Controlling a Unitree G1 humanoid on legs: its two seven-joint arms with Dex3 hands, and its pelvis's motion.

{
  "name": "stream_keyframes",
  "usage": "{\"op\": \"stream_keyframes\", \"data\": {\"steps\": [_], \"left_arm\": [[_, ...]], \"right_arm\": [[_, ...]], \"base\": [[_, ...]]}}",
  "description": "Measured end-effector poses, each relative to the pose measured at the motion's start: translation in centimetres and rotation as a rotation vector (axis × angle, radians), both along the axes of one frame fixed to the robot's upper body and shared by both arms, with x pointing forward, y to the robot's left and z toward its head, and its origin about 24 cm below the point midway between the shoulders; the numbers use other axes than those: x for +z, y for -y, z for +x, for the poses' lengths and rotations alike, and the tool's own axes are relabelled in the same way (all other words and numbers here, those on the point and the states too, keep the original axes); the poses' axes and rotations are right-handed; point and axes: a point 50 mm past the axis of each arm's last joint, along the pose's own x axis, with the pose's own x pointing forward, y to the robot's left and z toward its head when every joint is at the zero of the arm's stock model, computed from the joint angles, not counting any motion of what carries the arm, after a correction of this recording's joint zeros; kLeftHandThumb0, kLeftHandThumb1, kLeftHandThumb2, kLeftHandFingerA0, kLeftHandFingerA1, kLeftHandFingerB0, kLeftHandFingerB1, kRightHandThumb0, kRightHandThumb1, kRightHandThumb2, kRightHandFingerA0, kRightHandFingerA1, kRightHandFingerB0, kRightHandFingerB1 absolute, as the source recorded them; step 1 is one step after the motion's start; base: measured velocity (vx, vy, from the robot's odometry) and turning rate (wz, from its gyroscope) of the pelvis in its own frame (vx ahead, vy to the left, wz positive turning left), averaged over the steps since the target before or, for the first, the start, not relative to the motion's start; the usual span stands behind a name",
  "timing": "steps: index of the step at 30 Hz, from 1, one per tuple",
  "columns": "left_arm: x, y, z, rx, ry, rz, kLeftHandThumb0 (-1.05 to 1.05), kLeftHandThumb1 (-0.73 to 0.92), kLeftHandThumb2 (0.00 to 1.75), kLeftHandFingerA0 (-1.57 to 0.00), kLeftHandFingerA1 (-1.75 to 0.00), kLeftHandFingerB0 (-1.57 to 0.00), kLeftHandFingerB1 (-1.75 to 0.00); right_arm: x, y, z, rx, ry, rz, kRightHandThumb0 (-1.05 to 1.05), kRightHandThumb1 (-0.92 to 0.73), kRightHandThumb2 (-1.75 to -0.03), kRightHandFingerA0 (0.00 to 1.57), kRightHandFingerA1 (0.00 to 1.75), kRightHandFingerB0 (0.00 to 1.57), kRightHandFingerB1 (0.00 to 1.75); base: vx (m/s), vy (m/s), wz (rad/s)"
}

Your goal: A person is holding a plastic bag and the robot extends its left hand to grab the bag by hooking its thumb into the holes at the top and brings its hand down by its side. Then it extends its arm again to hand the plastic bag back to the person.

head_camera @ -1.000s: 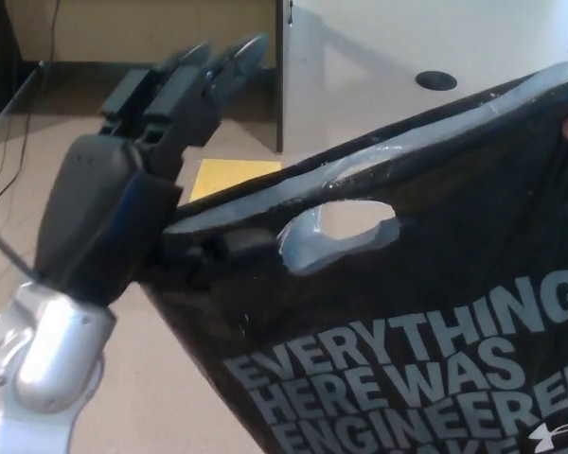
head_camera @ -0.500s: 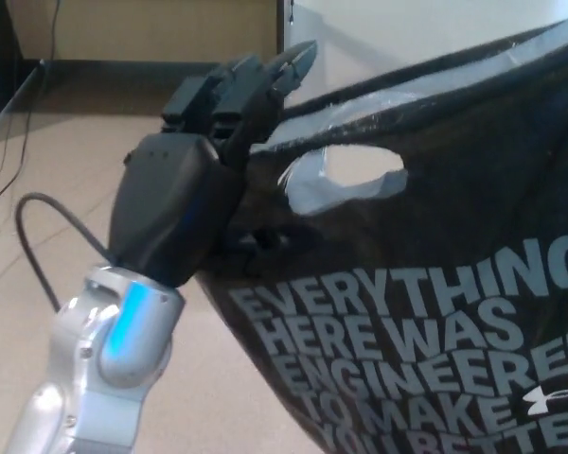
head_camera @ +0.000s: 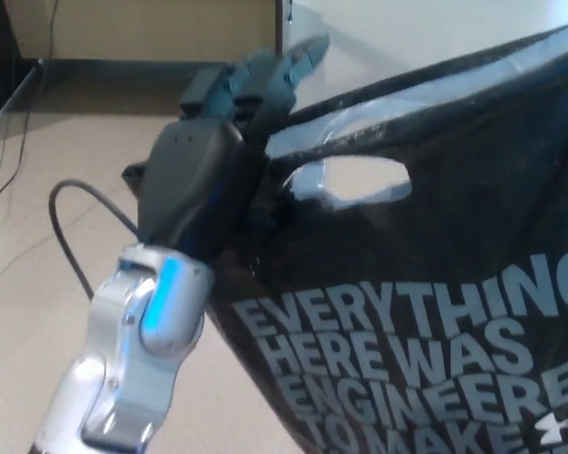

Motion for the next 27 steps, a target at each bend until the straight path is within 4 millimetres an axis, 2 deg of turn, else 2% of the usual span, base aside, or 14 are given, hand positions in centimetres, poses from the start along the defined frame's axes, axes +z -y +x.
{"op": "stream_keyframes", "data": {"steps": [12,16,27], "left_arm": [[1.7,0.0,0.6,0.037,0.118,-0.078,-0.51,0.4,0.65,-0.21,-0.39,-0.15,-0.35],[2.1,0.3,0.5,0.03,0.144,-0.099,-0.52,0.39,0.66,-0.29,-0.44,-0.16,-0.36],[1.4,2.4,0.3,-0.006,0.16,-0.095,-0.58,0.41,0.7,-0.3,-0.44,-0.16,-0.37]], "right_arm": [[0.1,-0.1,0.2,0.005,0.005,-0.001,-0.26,-0.67,-0.6,0.58,0.44,0.44,0.38],[0.1,-0.1,0.2,0.008,0.004,-0.002,-0.26,-0.67,-0.6,0.58,0.44,0.44,0.38],[0.0,-0.1,0.0,0.006,0.001,-0.001,-0.24,-0.68,-0.6,0.6,0.45,0.46,0.39]], "base": [[0.0,0.0,0.0],[0.0,0.0,0.0],[0.0,0.0,0.0]]}}
